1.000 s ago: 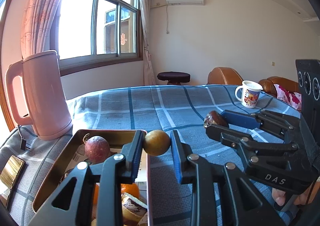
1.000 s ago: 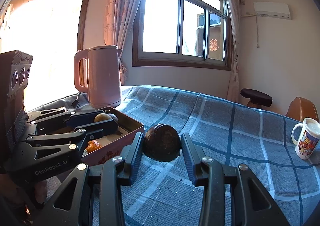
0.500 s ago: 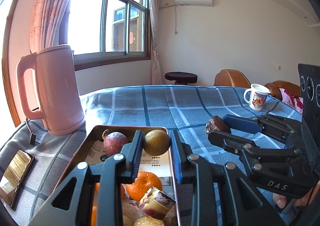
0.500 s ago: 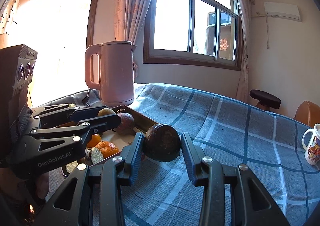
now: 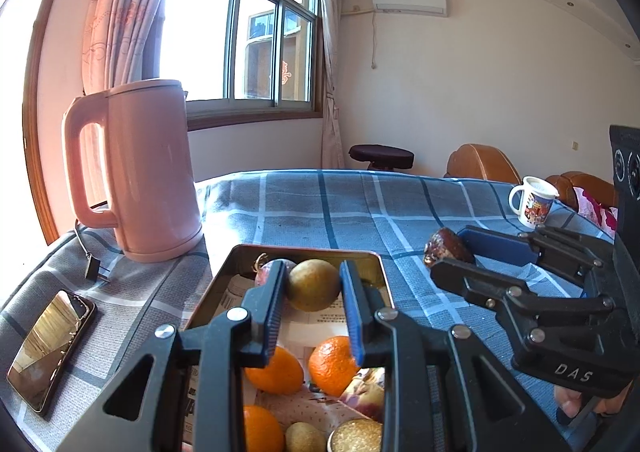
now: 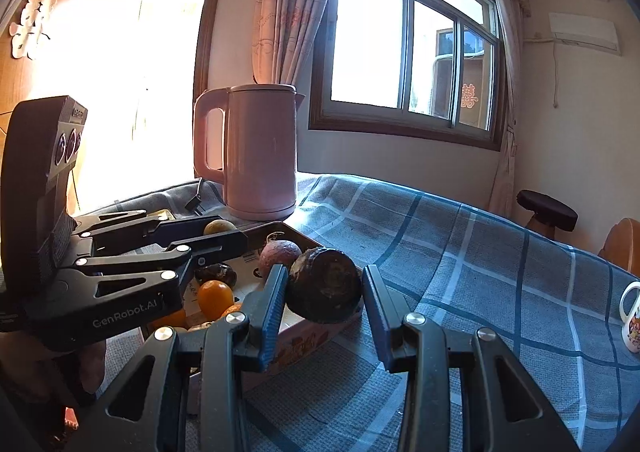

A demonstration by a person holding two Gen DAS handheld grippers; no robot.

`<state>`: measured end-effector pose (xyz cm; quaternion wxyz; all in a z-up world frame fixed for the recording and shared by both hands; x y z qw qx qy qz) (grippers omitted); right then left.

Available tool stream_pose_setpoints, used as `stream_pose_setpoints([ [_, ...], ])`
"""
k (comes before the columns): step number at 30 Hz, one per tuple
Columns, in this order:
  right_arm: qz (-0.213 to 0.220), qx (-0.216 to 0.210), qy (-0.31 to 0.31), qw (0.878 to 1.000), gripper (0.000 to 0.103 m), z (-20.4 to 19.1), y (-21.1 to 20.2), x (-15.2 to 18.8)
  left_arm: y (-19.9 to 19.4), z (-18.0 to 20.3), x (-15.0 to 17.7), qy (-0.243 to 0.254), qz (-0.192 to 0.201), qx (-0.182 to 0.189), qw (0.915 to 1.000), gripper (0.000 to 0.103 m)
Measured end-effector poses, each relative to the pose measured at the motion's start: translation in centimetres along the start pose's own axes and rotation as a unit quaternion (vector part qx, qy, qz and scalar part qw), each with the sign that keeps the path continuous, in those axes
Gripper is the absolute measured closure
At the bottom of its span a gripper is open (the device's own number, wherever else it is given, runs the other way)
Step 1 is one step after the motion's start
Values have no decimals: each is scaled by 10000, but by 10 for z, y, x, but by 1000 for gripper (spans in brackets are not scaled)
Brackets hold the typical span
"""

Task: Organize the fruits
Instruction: 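Carry the dark brown fruit over the tin while the left tool carries the yellow fruit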

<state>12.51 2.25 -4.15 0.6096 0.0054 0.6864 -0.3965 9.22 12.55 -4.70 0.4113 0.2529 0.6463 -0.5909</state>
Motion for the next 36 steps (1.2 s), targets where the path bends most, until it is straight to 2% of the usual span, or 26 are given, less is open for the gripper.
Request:
stream_pose_setpoints([
  [36,-127,-331,-442,9984,62,-55,33,-26,-2,-65,12,-259,-306,-503,9979,74],
])
Point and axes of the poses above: each gripper's, at about its wrist camera, not at the fingertips, and y roughly the way its jaws point, z to its right, x to its underside, the point moved 7 cm from there along y, roughly the way its jaws point, and after that the axes turned 11 degrees about -z, right-handed, at the moved point
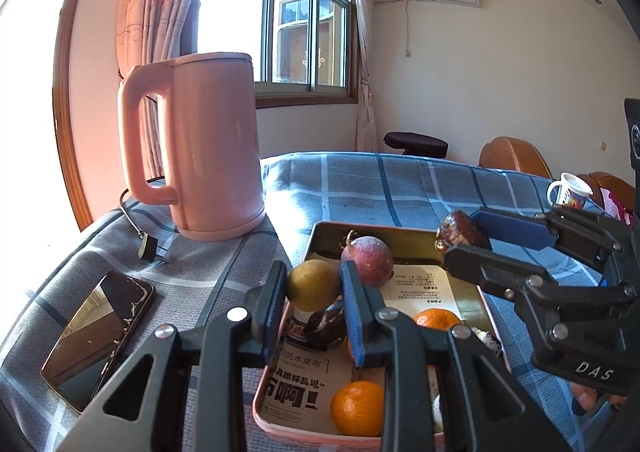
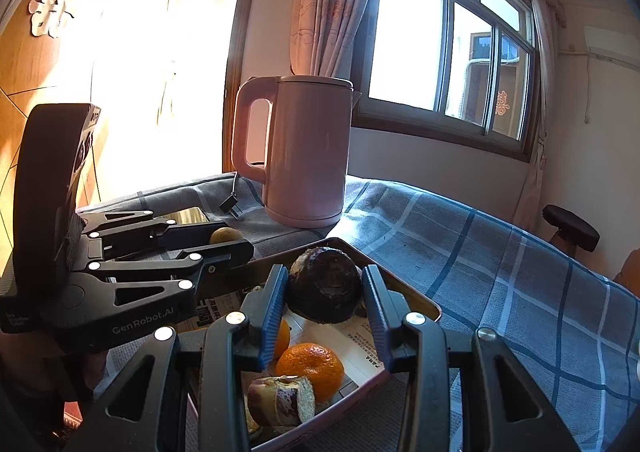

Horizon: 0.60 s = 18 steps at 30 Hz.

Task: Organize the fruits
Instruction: 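Carry the dark brown fruit over the tin while the left tool carries the yellow fruit, then open the right tool over the tin while the left tool releases the yellow fruit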

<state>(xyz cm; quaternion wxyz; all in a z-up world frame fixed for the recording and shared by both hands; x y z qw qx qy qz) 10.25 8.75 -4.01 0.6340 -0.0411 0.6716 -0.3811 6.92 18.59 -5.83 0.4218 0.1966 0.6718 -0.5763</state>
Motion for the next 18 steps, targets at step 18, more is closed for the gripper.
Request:
stream_pose_setpoints([
  [18,-417,-236,147,9987,62,-11,33,1,7,-5,7,157,-323,-23,9994,74],
])
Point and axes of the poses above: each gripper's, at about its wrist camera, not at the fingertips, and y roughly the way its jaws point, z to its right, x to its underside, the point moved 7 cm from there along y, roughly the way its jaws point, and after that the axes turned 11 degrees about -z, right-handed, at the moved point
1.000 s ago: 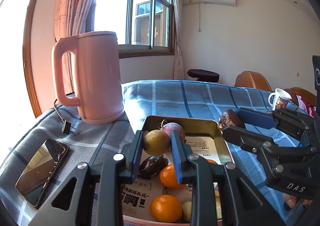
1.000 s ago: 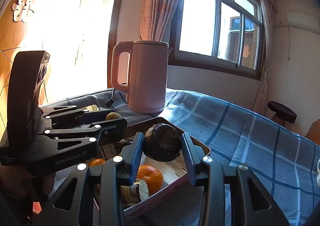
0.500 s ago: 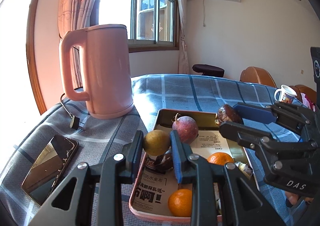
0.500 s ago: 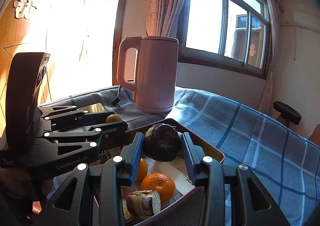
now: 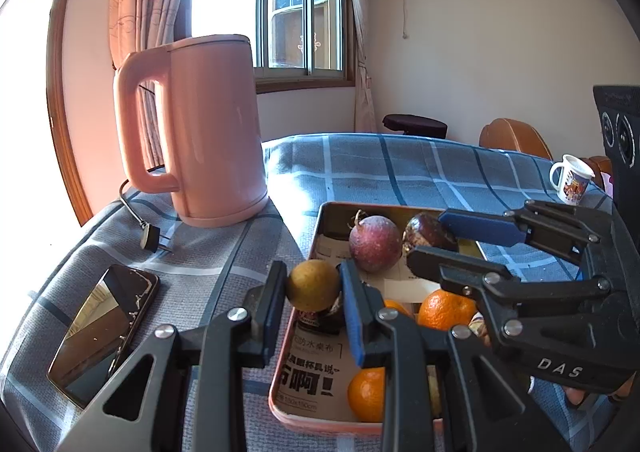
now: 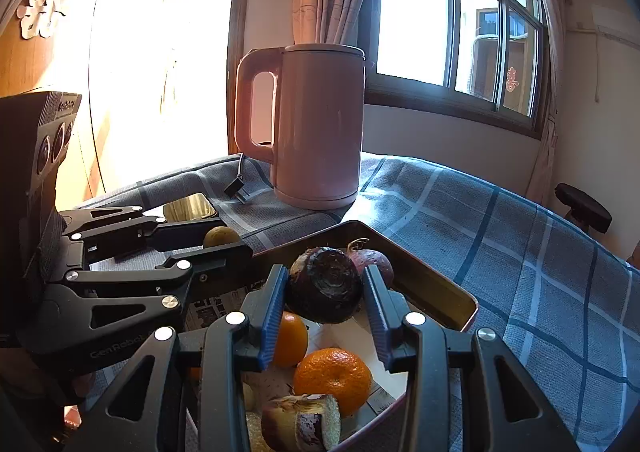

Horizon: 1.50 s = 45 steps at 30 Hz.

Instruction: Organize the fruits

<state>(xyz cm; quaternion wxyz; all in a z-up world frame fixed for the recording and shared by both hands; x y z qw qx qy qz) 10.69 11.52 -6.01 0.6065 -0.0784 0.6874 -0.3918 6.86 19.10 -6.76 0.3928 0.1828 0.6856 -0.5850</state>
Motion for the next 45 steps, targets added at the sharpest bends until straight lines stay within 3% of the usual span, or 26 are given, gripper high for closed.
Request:
stream_pose_setpoints([
  [9,-601,-152,57,9981,62,2,21,15,10,10,5,231,-316,37,9992,74],
  [17,-735,-182,-5,9971,58,-1,22,21,11,10,7,229,-385,-10,9990,67],
  [19,-693,-143,18,9975,55,0,19,23,8,9,7,186,-331,2,9993,62],
  [21,-635,-156,92,9978,54,3,15,24,4,7,6,116,-231,-29,9997,47],
  [24,-507,-95,166,9985,52,8,3,25,-7,6,3,15,-19,45,10000,36],
  [35,62,582,353,9977,35,33,-53,36,-36,21,-10,-29,478,35,9988,17],
  [39,268,778,608,9948,33,49,-74,39,-41,25,-12,-48,566,5,9984,6],
  [42,443,882,796,9919,24,60,-88,41,-41,29,-12,-7,575,31,9983,5],
  [45,620,945,971,9888,23,68,-100,42,-41,34,-12,37,574,36,9983,4],
])
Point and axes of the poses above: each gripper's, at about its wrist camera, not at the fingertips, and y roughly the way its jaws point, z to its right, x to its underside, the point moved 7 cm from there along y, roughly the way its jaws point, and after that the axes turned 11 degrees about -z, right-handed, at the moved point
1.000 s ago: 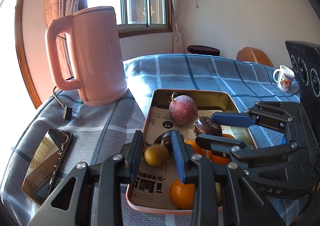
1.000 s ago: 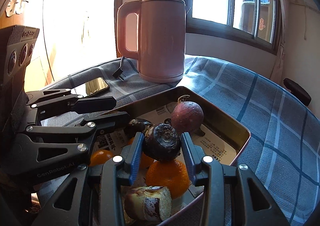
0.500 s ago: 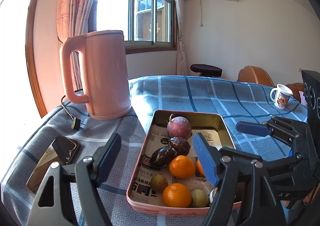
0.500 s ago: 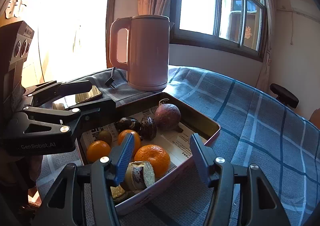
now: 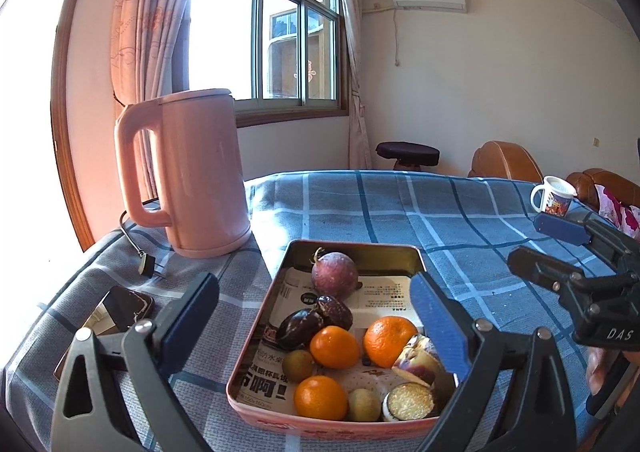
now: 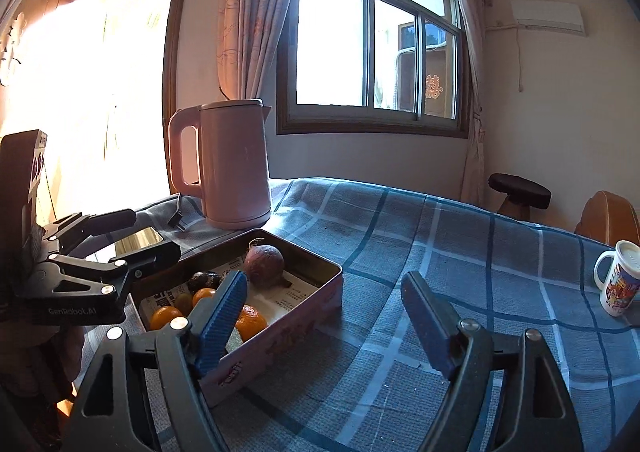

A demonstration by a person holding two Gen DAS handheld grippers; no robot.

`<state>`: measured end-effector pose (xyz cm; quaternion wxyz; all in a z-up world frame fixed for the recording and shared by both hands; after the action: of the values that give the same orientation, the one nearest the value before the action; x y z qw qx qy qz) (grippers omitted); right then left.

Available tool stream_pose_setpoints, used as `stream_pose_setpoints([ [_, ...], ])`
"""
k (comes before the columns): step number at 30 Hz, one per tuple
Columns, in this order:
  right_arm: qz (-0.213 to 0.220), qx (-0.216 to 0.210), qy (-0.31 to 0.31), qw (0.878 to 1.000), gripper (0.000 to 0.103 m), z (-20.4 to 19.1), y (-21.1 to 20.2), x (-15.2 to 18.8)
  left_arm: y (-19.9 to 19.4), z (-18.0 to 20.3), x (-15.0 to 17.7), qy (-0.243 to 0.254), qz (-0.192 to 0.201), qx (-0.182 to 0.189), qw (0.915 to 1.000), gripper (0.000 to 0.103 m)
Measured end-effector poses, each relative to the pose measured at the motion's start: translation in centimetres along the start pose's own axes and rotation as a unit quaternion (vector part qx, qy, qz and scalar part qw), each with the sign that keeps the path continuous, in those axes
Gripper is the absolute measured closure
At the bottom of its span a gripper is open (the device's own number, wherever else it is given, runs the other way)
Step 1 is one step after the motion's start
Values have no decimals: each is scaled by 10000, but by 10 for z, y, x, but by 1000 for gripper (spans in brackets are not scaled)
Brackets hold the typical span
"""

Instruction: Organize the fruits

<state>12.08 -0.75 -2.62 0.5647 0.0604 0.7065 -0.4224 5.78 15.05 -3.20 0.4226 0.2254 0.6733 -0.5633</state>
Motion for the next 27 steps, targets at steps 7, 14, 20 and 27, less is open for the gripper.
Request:
stream_pose_setpoints([
  [7,121,61,191,9997,22,9,-8,-1,-3,5,0,43,19,-17,10000,4],
  [14,207,103,167,9996,22,8,-18,1,-5,8,-1,59,49,-18,10000,3],
  [20,229,130,224,9994,21,12,-23,3,-6,10,-1,70,54,-10,10000,3],
  [27,228,180,263,9992,21,15,-24,5,-5,13,-1,91,40,-9,10000,2],
])
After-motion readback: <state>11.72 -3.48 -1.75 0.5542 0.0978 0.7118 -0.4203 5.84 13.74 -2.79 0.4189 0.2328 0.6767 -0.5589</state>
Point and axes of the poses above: each gripper's, at about its wrist camera, not at the fingertips, and y roughly the way its jaws point, z to its right, x to its underside, the point moved 7 cm from there along y, roughly the way its jaws point, and after that the axes turned 11 degrees about -z, right-handed, at the moved point
